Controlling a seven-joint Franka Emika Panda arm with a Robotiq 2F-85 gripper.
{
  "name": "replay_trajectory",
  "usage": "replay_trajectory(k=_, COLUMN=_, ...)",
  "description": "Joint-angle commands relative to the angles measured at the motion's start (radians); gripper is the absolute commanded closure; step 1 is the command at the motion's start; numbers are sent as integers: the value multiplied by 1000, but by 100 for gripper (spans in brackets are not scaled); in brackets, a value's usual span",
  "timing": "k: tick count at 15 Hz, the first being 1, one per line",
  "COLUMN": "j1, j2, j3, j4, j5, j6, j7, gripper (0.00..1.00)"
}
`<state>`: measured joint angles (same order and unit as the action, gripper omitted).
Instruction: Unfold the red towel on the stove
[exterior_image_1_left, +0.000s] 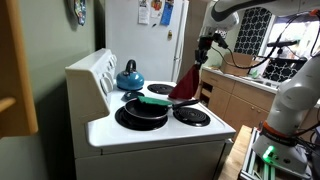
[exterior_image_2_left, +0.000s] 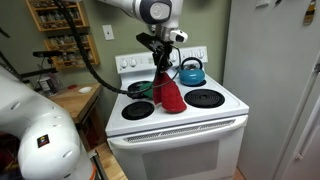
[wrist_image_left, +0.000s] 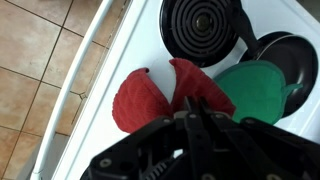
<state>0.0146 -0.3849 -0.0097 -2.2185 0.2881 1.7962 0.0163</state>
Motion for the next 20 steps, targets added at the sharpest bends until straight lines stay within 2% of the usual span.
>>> replay_trajectory(k=1, j1=16, j2=-77, j3=43, j4=20, j5=-34, j6=-120, j7=48, gripper=99)
replay_trajectory(k=5, j1=39, j2=-137, j3=44, j4=78, j5=47, j6=-328, j7=61, gripper=99)
replay_trajectory(k=8, j1=38, j2=-144, j3=-6, j4=120, j5=190, j6=-433, j7=27, gripper=99)
replay_trajectory(k=11, j1=14, j2=-134, j3=-35, j4=129, j5=276, j6=-456, j7=24, gripper=99)
replay_trajectory(k=17, j1=-23, j2=-7, j3=-84, j4=96, j5=332, j6=-456, j7=-40, gripper=99)
replay_trajectory(k=20, j1=-30, j2=33, j3=-84, j4=102, j5=363, j6=-475, j7=-57, gripper=99)
